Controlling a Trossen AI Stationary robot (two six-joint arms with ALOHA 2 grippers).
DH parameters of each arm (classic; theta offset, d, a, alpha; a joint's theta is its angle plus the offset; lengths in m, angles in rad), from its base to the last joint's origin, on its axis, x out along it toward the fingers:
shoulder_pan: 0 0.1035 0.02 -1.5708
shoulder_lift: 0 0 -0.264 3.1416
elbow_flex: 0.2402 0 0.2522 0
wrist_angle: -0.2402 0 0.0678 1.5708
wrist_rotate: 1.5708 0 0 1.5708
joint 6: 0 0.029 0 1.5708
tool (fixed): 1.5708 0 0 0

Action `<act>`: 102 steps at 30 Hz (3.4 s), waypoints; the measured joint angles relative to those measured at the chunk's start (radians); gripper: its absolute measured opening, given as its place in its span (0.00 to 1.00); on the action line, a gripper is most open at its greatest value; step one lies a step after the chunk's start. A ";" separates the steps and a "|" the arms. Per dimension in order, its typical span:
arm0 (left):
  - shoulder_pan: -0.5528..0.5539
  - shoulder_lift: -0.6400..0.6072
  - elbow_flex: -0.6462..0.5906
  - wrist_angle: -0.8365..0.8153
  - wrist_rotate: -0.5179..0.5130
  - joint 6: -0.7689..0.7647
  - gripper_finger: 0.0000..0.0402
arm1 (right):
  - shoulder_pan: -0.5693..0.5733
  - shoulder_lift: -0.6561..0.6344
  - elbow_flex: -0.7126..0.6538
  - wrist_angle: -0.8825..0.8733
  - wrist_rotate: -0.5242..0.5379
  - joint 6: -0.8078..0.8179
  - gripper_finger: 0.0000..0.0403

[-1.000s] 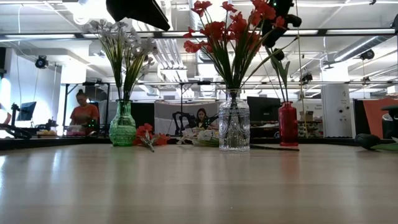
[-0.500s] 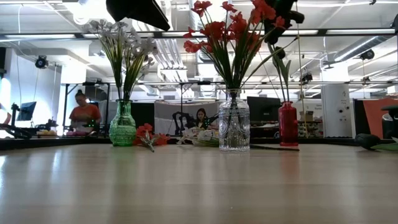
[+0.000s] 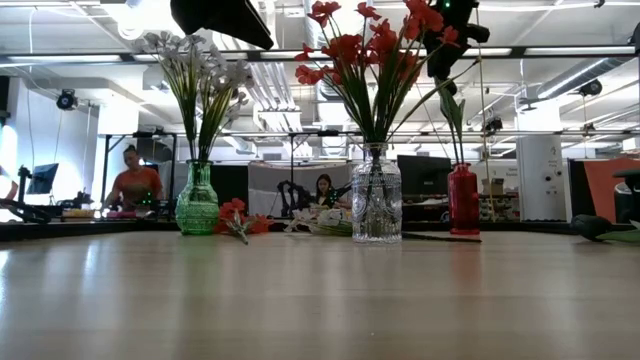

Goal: Sort flowers into vase by color
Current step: Put the left black flower into the red vase, then put the white flower into the green vase

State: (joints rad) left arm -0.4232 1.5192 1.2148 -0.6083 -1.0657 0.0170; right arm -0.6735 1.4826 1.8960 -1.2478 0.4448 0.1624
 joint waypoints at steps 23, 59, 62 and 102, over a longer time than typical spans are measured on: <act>0.000 0.000 0.000 0.000 0.002 -0.008 0.34 | 0.006 -0.048 -0.001 -0.056 0.001 0.022 0.67; 0.000 0.000 0.000 0.001 0.003 -0.019 0.34 | 0.457 -0.228 0.002 -0.322 -0.304 0.421 0.63; 0.000 0.000 0.000 0.001 0.003 -0.019 0.34 | 0.512 -0.216 -0.030 -0.322 -0.332 0.421 0.62; -0.152 -0.173 -0.037 0.086 0.028 0.129 0.34 | 0.907 -0.401 -1.146 0.452 0.010 0.447 0.59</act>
State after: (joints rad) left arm -0.5757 1.3460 1.1777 -0.5222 -1.0372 0.1457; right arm 0.2331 1.0819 0.7496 -0.7958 0.4552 0.6096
